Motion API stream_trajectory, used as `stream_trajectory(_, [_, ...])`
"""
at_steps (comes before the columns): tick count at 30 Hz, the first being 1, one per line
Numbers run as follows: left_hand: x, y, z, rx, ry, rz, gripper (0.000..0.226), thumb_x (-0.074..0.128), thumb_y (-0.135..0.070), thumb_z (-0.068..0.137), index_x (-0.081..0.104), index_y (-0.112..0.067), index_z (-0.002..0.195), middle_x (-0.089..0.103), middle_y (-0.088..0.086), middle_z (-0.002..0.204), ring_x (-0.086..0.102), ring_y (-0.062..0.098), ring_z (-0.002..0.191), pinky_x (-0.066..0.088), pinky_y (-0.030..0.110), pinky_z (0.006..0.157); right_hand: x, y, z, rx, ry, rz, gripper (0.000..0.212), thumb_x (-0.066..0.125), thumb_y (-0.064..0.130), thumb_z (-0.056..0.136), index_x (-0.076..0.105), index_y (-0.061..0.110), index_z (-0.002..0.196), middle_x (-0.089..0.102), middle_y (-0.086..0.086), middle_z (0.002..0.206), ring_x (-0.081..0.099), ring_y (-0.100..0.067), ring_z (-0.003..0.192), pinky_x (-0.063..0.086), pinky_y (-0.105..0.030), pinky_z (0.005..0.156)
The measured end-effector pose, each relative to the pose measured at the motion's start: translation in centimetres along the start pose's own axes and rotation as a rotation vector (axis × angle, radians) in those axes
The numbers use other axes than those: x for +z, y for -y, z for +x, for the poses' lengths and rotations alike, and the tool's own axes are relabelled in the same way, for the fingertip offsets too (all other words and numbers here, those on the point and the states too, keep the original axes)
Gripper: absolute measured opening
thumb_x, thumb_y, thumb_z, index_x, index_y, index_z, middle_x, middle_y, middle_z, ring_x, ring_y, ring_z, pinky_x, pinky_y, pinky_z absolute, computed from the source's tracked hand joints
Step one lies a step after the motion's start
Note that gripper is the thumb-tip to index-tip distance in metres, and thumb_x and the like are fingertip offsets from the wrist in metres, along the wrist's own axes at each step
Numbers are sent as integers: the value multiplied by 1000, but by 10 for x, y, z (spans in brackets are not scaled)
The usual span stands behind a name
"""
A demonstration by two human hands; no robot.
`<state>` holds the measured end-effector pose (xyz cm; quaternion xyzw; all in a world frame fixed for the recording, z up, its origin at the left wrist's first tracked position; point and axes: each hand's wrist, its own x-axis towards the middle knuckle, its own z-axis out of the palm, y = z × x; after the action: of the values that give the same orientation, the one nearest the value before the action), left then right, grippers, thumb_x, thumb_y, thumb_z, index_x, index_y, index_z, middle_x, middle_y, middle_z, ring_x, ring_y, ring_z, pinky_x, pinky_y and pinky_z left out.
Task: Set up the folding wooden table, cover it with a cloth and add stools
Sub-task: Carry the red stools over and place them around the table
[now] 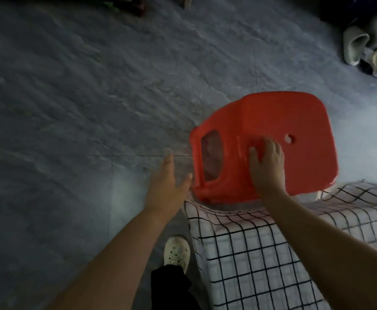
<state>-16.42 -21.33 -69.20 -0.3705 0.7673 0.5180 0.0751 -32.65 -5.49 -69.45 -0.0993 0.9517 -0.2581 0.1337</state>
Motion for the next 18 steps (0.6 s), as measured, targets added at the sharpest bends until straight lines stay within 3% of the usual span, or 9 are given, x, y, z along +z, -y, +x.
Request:
stream_trajectory(4, [-69, 60, -55, -93, -182, 1, 72, 48, -43, 94, 10, -20, 150, 15, -1, 158, 19, 15, 142, 16, 25, 109, 49, 85, -74, -233, 196, -13, 50, 45, 28, 91, 41, 7, 136, 43, -12, 140, 35, -28, 131, 28, -43, 110])
stream_trajectory(6, [-103, 99, -91, -149, -255, -4, 73, 46, -44, 94, 9, -18, 151, 13, 0, 158, 18, 16, 142, 15, 25, 110, 74, 126, -121, -314, 283, -24, 47, 49, 19, 91, 42, 7, 135, 44, -13, 137, 36, -29, 130, 29, -40, 108])
stream_trajectory(9, [-155, 173, -166, -230, -354, -18, 74, 46, -44, 94, 7, -16, 151, 11, 1, 159, 14, 15, 143, 12, 27, 113, 115, 184, -209, -406, 376, -45, 46, 48, 23, 94, 41, 6, 136, 43, -13, 138, 33, -28, 132, 25, -37, 108])
stream_trajectory(14, [-229, 324, -352, -415, -575, -51, 74, 44, -45, 94, 6, -15, 151, 10, 2, 159, 12, 16, 144, 13, 31, 115, 203, 255, -403, -564, 537, -40, 46, 52, 22, 94, 43, 2, 135, 46, -18, 138, 38, -32, 131, 28, -39, 110])
stream_trajectory(18, [-261, 436, -512, -613, -758, -97, 75, 46, -45, 94, 9, -12, 150, 12, 5, 158, 14, 19, 144, 12, 33, 115, 270, 291, -574, -668, 776, -75, 49, 47, 29, 96, 38, 9, 140, 40, -14, 144, 38, -27, 132, 26, -36, 112])
